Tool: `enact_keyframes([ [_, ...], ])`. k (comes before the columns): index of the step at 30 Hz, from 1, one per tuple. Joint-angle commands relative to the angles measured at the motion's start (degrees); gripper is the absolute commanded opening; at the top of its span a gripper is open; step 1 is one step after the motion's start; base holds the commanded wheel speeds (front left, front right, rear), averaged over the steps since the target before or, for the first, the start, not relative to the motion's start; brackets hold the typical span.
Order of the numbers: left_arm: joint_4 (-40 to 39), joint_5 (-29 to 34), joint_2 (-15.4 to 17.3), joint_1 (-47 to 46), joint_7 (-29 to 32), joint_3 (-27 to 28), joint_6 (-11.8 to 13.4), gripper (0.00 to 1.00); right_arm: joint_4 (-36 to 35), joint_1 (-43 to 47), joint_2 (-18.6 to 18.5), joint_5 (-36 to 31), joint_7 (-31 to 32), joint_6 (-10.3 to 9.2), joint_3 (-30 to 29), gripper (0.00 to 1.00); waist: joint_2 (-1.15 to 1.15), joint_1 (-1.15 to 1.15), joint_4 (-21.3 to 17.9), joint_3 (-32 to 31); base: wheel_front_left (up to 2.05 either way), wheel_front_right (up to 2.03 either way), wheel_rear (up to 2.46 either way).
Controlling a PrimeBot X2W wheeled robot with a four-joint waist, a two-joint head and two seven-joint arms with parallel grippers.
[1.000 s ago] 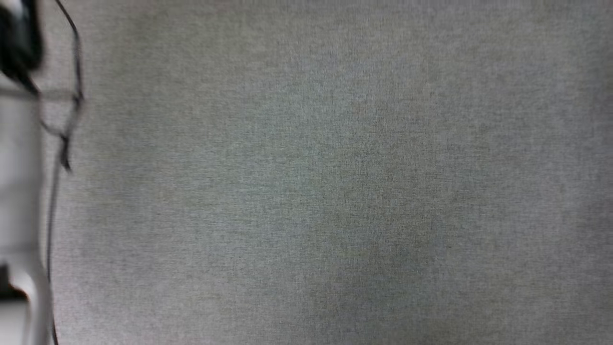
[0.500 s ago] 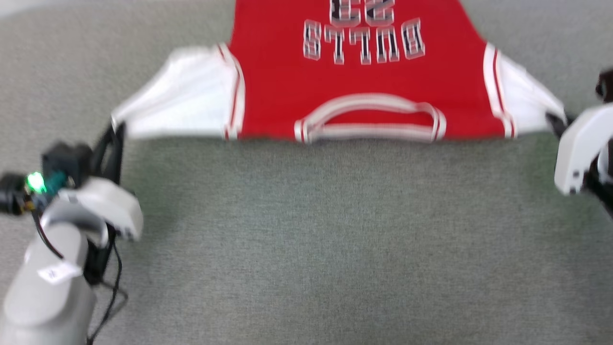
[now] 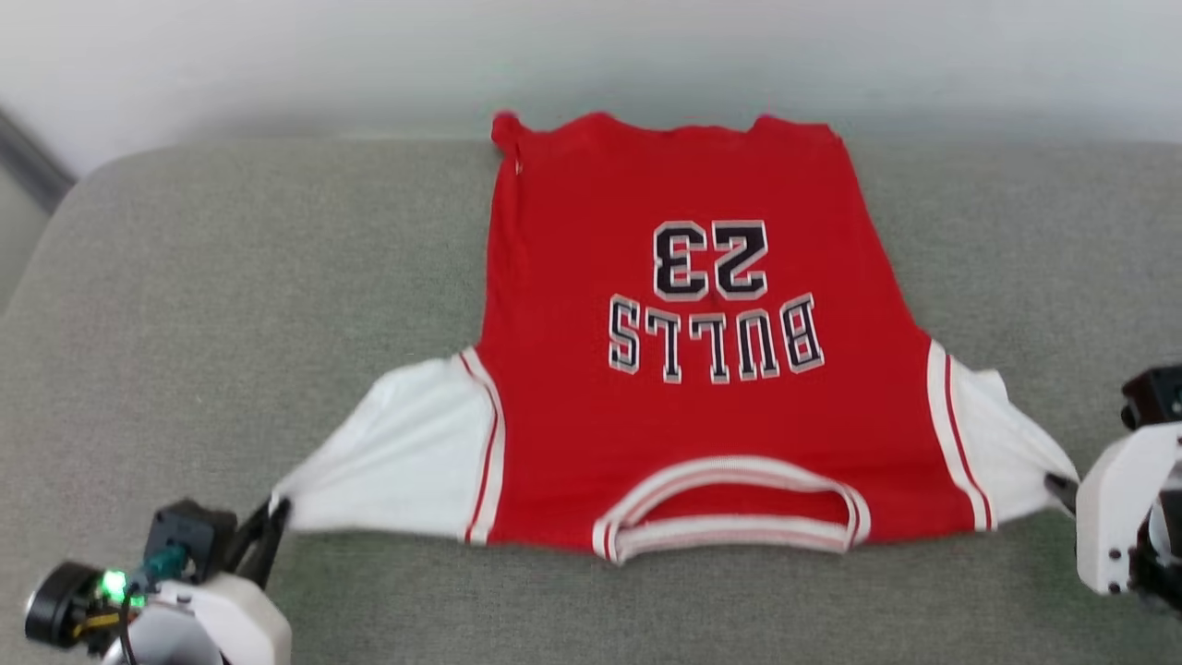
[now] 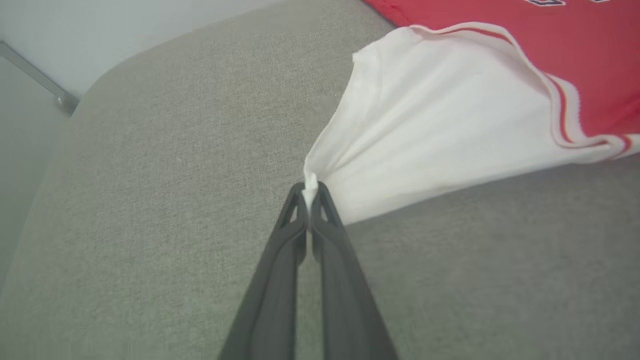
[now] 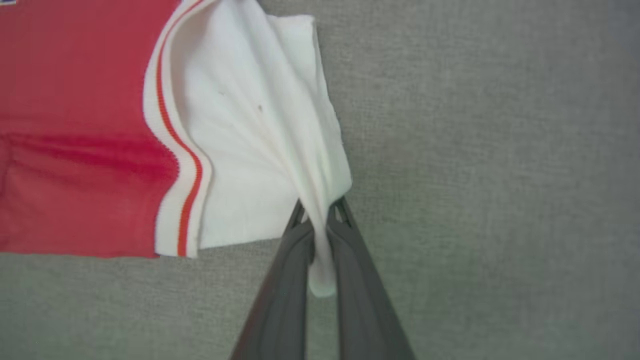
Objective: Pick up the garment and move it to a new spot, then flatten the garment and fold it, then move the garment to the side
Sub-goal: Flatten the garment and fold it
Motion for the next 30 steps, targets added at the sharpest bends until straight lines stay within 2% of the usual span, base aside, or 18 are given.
enact_keyframes([
  [1,-1.2,-0.5,1.1,2.6,1.1,0.4,0.9,0.00,-0.9,2.6,-0.5,0.1,1.1,-0.17,-1.4,0.00,0.00,0.02,-0.4,-1.4,0.00,0.00,0.00],
  [7,-8.5,-1.8,3.6,12.2,6.1,-0.1,2.4,0.00,-8.3,13.4,-0.8,0.1,8.6,-0.17,-5.8,0.00,0.00,0.02,-1.0,-3.2,0.00,0.00,0.00],
  [11,-11.6,-2.8,3.3,15.9,8.1,-0.8,3.4,0.00,-14.1,20.0,0.2,0.1,12.6,-0.16,-8.1,0.00,0.00,0.02,-1.3,-3.3,0.00,0.00,0.00],
  [16,-13.7,-4.4,2.6,18.0,9.8,-1.5,3.3,0.00,-18.1,23.9,2.1,-0.5,14.1,-0.16,-10.0,0.00,0.00,0.02,-1.5,-2.7,0.00,0.00,0.00],
  [20,-15.3,-5.4,2.4,17.8,10.9,-2.0,2.8,0.00,-19.6,23.6,2.8,-0.7,13.4,-0.16,-10.7,0.00,0.00,0.02,-1.3,-2.1,0.00,0.00,0.00],
  [21,-15.9,-5.6,2.2,17.7,11.3,-2.3,2.7,0.00,-20.3,22.9,2.6,-0.9,12.7,-0.15,-10.7,0.32,0.00,0.02,-1.3,-1.8,0.00,0.00,0.00],
  [22,-16.6,-5.9,1.9,17.6,11.5,-2.5,2.6,0.00,-20.6,22.4,2.5,-0.8,12.3,-0.15,-10.7,1.00,0.00,0.02,-1.2,-1.6,0.00,0.00,0.00],
  [26,-20.0,-7.2,1.2,17.8,13.2,-3.4,2.4,0.00,-22.9,20.0,2.1,1.7,13.7,-0.11,-11.4,1.00,0.00,0.02,-0.5,0.0,0.00,0.00,0.00],
  [30,-25.1,-8.2,2.0,17.8,16.6,-4.5,1.8,0.00,-27.6,14.1,1.5,3.6,16.3,-0.12,-13.8,1.00,0.00,0.02,1.1,3.7,0.00,0.00,0.00],
])
